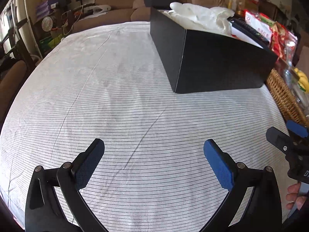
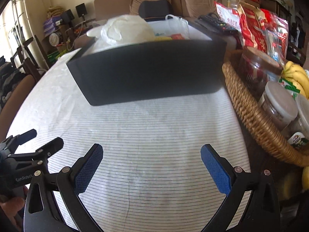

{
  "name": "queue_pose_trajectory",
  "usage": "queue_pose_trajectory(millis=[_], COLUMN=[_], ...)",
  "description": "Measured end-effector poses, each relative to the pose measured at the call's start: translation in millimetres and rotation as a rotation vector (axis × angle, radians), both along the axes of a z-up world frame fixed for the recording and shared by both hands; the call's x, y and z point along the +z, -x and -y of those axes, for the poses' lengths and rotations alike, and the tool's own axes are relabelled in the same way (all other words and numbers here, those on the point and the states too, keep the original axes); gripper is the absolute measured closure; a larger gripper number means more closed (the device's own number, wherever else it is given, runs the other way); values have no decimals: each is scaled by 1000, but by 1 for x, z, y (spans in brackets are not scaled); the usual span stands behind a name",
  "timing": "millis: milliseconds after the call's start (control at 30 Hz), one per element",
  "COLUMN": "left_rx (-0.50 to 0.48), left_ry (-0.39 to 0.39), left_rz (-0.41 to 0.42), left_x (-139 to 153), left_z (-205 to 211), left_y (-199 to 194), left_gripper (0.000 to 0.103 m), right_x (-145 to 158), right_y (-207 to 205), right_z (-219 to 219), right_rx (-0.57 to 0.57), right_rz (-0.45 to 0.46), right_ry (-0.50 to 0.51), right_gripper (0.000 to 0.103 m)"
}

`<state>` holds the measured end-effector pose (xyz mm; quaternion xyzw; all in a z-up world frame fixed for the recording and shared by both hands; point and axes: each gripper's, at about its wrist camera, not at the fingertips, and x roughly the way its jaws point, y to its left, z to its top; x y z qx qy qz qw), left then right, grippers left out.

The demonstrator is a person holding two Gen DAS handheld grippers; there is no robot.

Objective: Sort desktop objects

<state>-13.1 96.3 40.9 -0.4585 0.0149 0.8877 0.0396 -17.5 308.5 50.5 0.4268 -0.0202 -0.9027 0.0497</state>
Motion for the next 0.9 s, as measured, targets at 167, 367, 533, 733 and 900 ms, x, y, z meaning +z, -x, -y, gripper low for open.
queue_pose_trajectory(millis=[167,367,533,733,900], left_rx=[4,7,13,38,38], left_ry=[4,6,2,4,3], left_rz=[14,31,16,15,14], left_x=[-16,-30,-33,-34,-34], left_z=[2,1,2,0,0], left_y=[1,3,1,2,2], left_gripper=[0,0,0,0,0], right_x=[-21,-36,-43,-43,-42], right_y=[2,4,2,0,-4], right_z=[2,-4,4,7,3], right_rx=[-22,-77,-68,-65,-65], right_rz=[21,38,30,43,44], right_ry=[7,48,-33,-81,-85], right_gripper=[0,0,0,0,0])
